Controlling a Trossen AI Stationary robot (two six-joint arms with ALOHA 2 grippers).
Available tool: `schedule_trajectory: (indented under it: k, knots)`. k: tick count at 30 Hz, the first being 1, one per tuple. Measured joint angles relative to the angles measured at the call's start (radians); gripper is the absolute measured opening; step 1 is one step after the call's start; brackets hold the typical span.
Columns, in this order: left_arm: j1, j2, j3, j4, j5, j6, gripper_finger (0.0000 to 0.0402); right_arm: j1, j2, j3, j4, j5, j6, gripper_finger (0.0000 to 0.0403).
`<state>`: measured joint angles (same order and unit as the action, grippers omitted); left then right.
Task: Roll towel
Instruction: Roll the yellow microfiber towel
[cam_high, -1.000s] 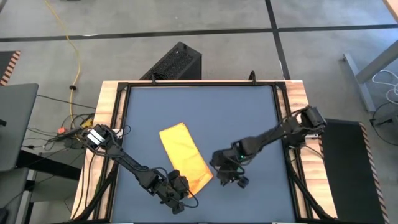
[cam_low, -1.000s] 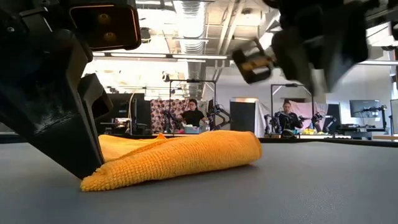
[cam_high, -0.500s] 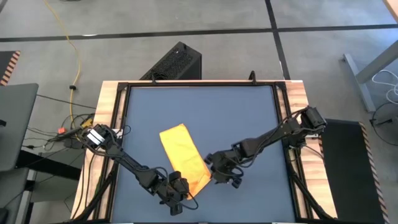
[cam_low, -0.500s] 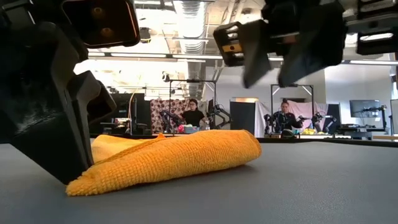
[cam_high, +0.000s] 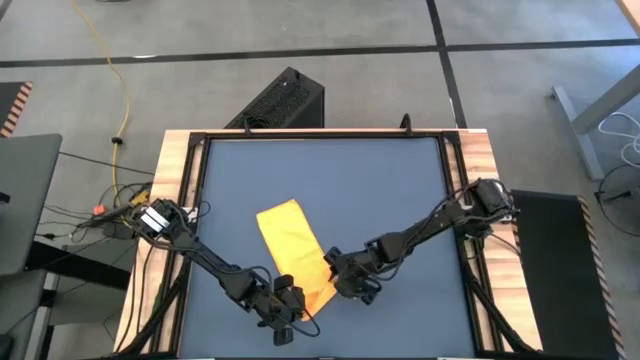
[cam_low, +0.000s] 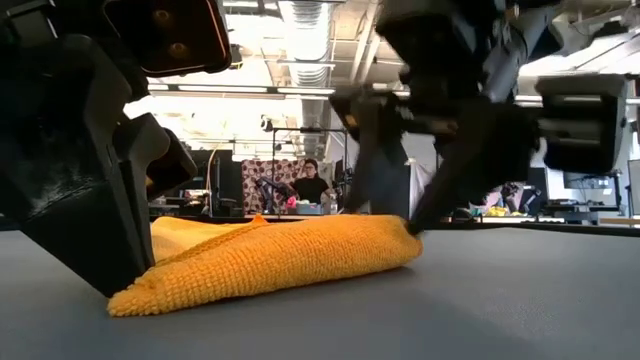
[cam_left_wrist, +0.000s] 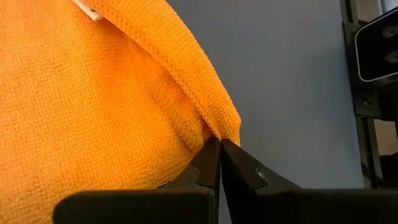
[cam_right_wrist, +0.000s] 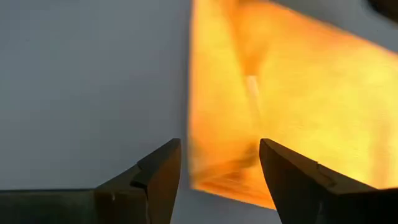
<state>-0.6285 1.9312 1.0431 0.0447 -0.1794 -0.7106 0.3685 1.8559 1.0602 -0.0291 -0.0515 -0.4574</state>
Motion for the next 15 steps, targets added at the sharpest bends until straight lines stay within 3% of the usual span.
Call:
schedule_trajectory:
  k: [15]
  knots:
    - [0.001, 0.000, 0.000, 0.000, -0.005, 0.022, 0.0000, 0.005, 0.014, -0.001, 0.045, 0.014, 0.042, 0.0224]
